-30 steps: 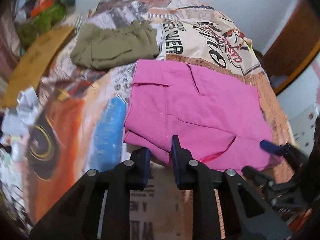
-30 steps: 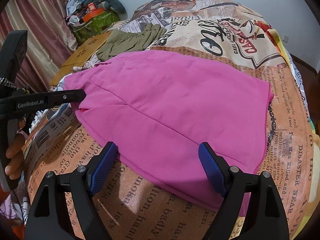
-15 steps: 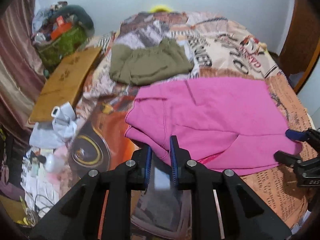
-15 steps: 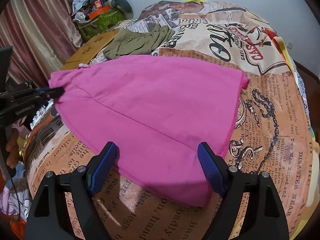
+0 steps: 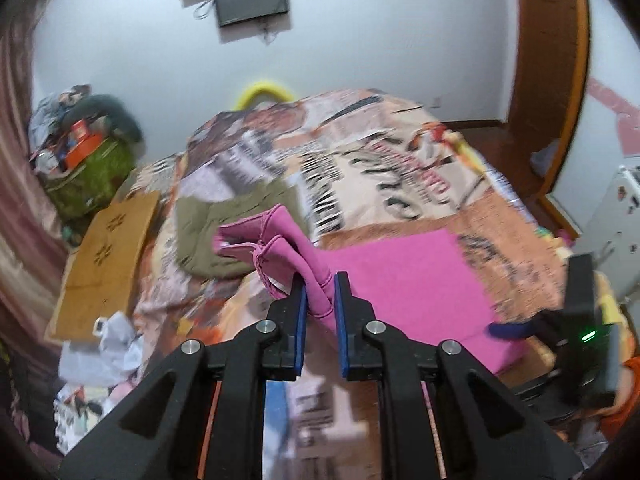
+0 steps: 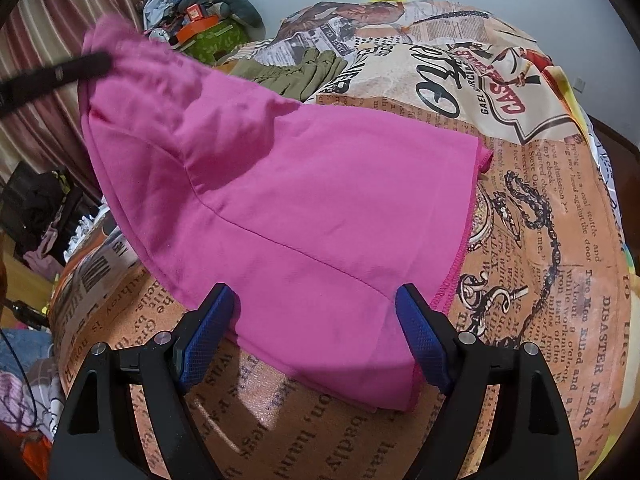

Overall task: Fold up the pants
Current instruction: 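Lift the leg end with the left gripper and fold it over the trousers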

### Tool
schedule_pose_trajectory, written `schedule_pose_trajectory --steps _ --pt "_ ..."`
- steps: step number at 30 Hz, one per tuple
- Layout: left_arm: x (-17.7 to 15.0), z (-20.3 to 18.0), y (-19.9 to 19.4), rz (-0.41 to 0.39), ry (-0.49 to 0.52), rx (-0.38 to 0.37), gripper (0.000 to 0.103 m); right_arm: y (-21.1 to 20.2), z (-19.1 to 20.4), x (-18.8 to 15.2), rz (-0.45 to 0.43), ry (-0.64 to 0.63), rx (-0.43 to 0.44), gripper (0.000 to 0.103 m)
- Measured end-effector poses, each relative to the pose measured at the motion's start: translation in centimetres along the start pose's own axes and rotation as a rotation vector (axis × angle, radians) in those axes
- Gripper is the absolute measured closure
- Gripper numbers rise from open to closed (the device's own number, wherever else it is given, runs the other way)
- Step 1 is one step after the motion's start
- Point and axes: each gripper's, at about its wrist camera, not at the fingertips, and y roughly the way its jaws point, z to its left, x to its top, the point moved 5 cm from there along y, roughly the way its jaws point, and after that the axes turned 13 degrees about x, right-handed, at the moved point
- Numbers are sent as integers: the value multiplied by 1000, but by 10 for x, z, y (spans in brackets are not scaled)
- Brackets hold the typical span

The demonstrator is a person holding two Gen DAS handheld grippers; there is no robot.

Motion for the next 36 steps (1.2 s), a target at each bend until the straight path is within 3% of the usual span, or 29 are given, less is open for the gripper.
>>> schedule_pose_trajectory --steps 7,15,32,36 --pt "17 -48 -12 -4 64 -140 91 0 1 0 -6 7 14 20" --pt "4 -85 -9 88 119 -308 91 -7 -3 -2 -32 34 33 22" --pt "-28 -124 8 210 193 -363 92 -46 -43 -12 -88 109 -64 22" --pt "-31 -128 10 229 218 -358 86 -49 -45 -12 -100 110 -72 22"
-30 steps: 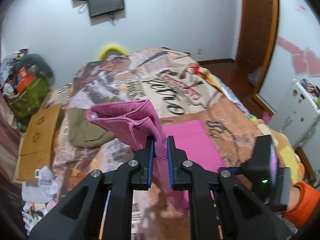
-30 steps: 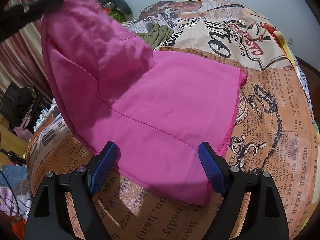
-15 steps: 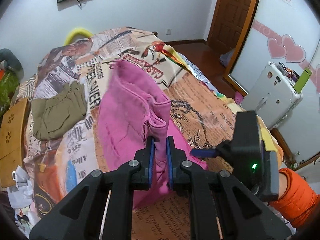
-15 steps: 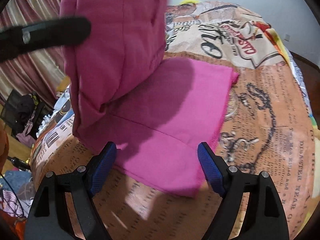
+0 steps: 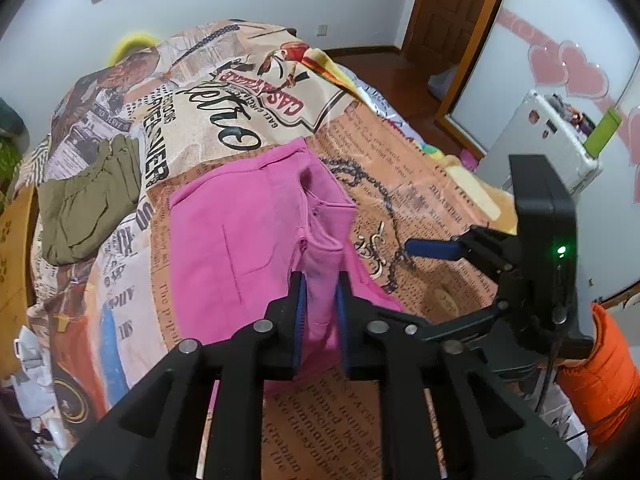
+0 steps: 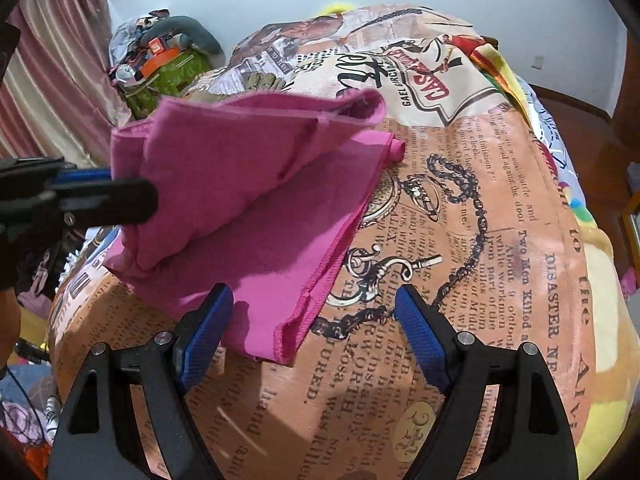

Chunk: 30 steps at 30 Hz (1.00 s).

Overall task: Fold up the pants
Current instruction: 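Lift the leg end with the left gripper and fold it over the trousers, then open the left gripper on the folded stack and move both grippers over it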

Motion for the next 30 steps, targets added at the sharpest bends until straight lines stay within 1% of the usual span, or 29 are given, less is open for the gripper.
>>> schedule_pose_trajectory --steps 1,2,3,4,5,6,8,10,12,14,16,19,24,28,30 --pt "1 1 -2 -5 2 3 85 -1 0 -1 -4 -1 -1 22" --pt "2 2 -3 -9 2 10 80 -2 0 -1 -6 -2 -1 22" --pt "3 5 -5 -14 -2 21 65 -2 0 -1 -5 -5 -2 22" --pt "5 8 -8 -24 -12 25 57 -2 0 -1 -3 -8 -3 22" --pt "7 13 -13 -49 -29 27 44 -2 1 -1 -3 -12 -3 22" --pt "10 17 -16 -71 -39 32 38 -2 1 -1 -3 -14 -3 22" --pt "16 27 -21 -94 -50 61 36 -1 1 -1 1 -15 -4 22" --pt "23 40 -19 -91 -70 84 35 -1 0 -2 3 -10 -2 22" --pt "30 53 -15 -87 -94 109 30 0 -1 -2 4 -5 -4 22" --pt "38 70 -6 -88 -110 152 24 -1 -2 -3 4 -2 -6 22" --pt "47 87 8 -75 -119 203 22 -2 -3 -3 3 0 -10 22" --pt "59 107 33 -22 -130 250 22 -4 -6 -3 1 6 -18 22" --pt "76 130 79 62 -126 290 22 -6 -15 -2 0 24 -34 22" --pt "82 130 116 143 -96 287 22 -7 -22 -3 3 35 -45 22" --pt "83 125 137 195 -85 269 21 -8 -25 -2 2 38 -51 22"
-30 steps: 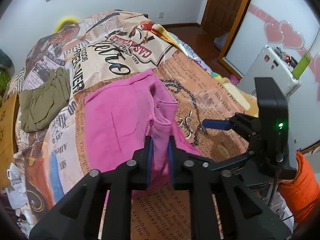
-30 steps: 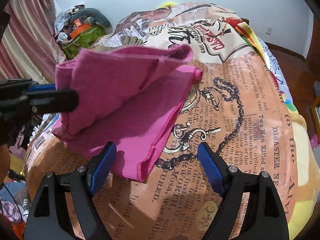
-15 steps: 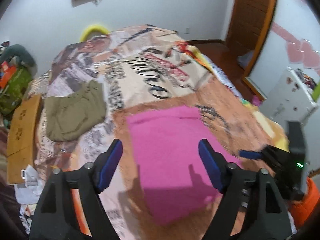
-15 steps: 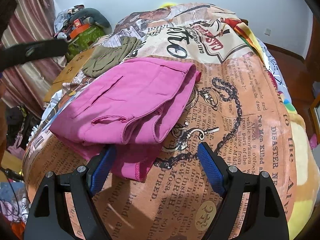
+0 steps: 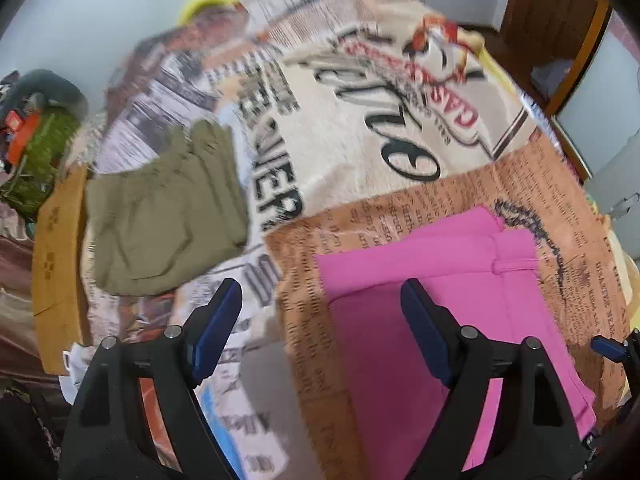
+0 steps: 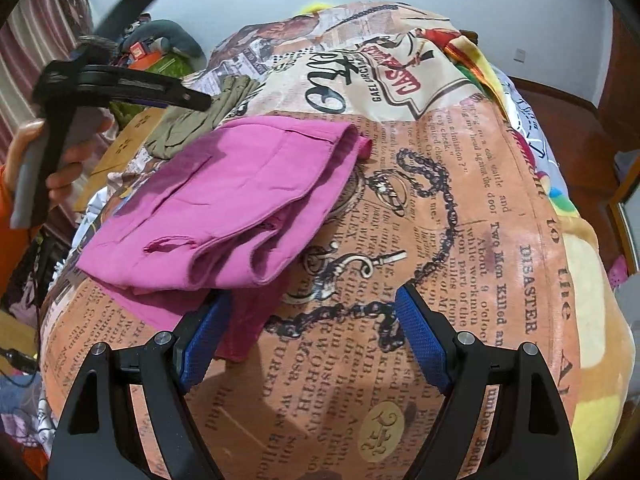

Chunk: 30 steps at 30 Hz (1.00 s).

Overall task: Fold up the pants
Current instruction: 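Open the left gripper on the folded stack and move both grippers over it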

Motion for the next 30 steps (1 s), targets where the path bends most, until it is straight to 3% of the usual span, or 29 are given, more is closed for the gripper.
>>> schedule_pose_trajectory --steps 4,6,8,13,25,30 --pt "4 -23 31 79 44 -15 20 1 -8 1 3 16 -9 22" --pt "6 -30 42 78 64 16 6 3 -12 2 8 25 -11 22" --pt "7 -32 50 40 90 68 0 5 -15 2 12 28 -15 22" --pt "-4 -33 59 6 172 84 0 5 -19 2 14 31 -24 22" --pt "-44 29 36 36 87 194 0 -16 -12 5 -33 5 -44 22" --pt "-74 43 13 -3 83 200 0 -26 7 9 -77 -36 -32 22"
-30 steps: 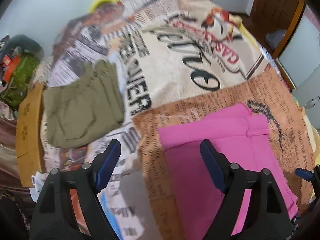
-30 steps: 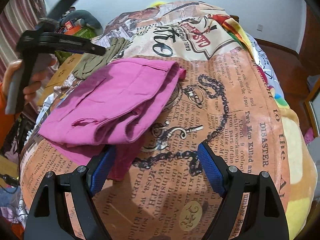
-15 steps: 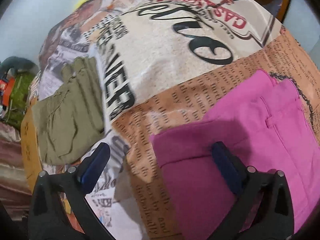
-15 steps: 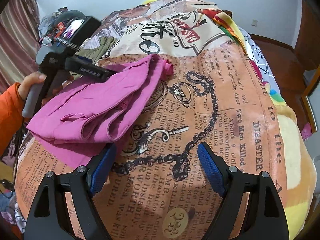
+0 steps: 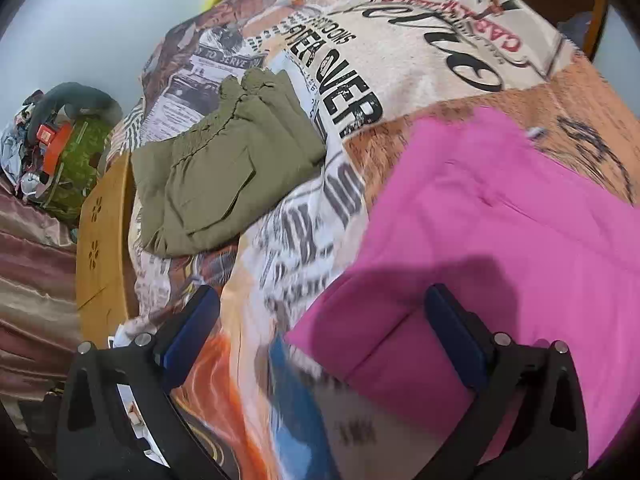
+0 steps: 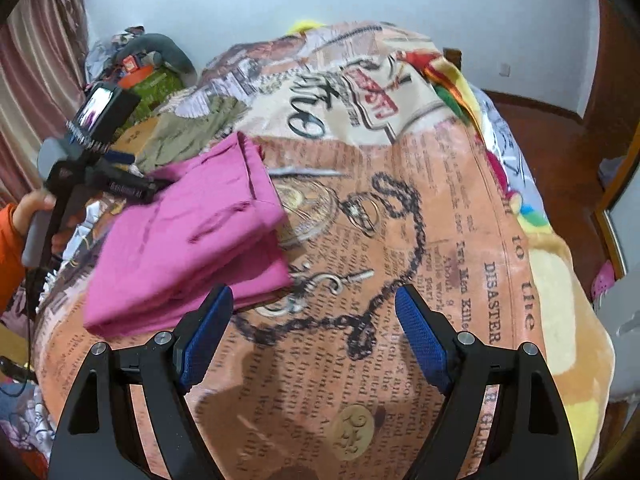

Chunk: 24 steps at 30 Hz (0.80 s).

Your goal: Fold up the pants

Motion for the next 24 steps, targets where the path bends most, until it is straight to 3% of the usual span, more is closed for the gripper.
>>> schedule_pose_trajectory --steps 8,10,15,21,24 --pt "-55 -1 -37 -9 -26 -129 0 4 32 5 -11 -60 53 22" --pt "-65 -2 -42 -11 -45 -169 0 6 38 4 -12 -67 68 26" --pt "-79 10 -59 -64 -90 -193 0 21 47 -5 43 -70 103 52" --pt "-86 38 -74 -111 -185 -222 0 28 48 -10 63 -55 111 61" --pt "-94 32 -59 -68 -155 -193 0 35 48 -13 91 -63 95 63"
